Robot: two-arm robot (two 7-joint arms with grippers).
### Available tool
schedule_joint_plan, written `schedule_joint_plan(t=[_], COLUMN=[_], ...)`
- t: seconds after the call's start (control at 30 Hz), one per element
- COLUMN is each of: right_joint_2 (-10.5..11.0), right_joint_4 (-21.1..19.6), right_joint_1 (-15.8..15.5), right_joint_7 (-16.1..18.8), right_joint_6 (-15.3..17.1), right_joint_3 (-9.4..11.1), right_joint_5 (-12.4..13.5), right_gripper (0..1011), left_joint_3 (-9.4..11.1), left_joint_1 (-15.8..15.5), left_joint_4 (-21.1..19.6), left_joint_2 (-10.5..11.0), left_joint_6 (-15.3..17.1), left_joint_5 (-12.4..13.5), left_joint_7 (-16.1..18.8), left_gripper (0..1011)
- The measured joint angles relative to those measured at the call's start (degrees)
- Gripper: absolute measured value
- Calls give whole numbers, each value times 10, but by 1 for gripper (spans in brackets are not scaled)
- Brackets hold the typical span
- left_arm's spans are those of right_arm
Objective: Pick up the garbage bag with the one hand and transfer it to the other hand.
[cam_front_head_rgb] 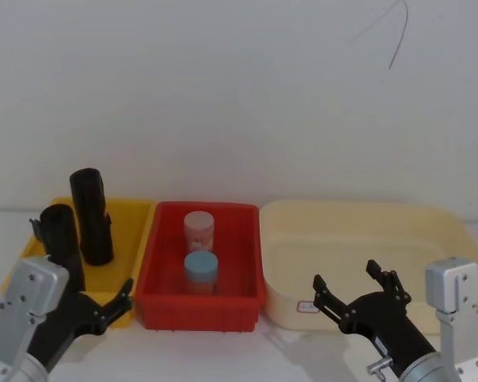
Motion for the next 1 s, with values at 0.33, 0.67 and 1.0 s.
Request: schedule_joint_plan(t=[0.33, 0.67, 1.0], right_joint_2=[0, 0, 0], right_joint_4=[0, 0, 0], right_joint_1=[0, 0, 0], right_joint_7=[0, 0, 0], right_joint_6=[0, 0, 0], right_joint_3=[0, 0, 0], right_joint_5=[0, 0, 0], right_gripper=[1001, 1001, 1001], left_joint_3=[-46, -86, -104], left_joint_1=[21, 17, 2], left_joint_4=[-14, -9, 9], left_joint_2=[-6, -22, -42], left_joint_6=[11, 28, 44], left_joint_5=[-3, -3, 1], left_joint_7=[6, 14, 10], left_gripper=[1001, 1001, 1001])
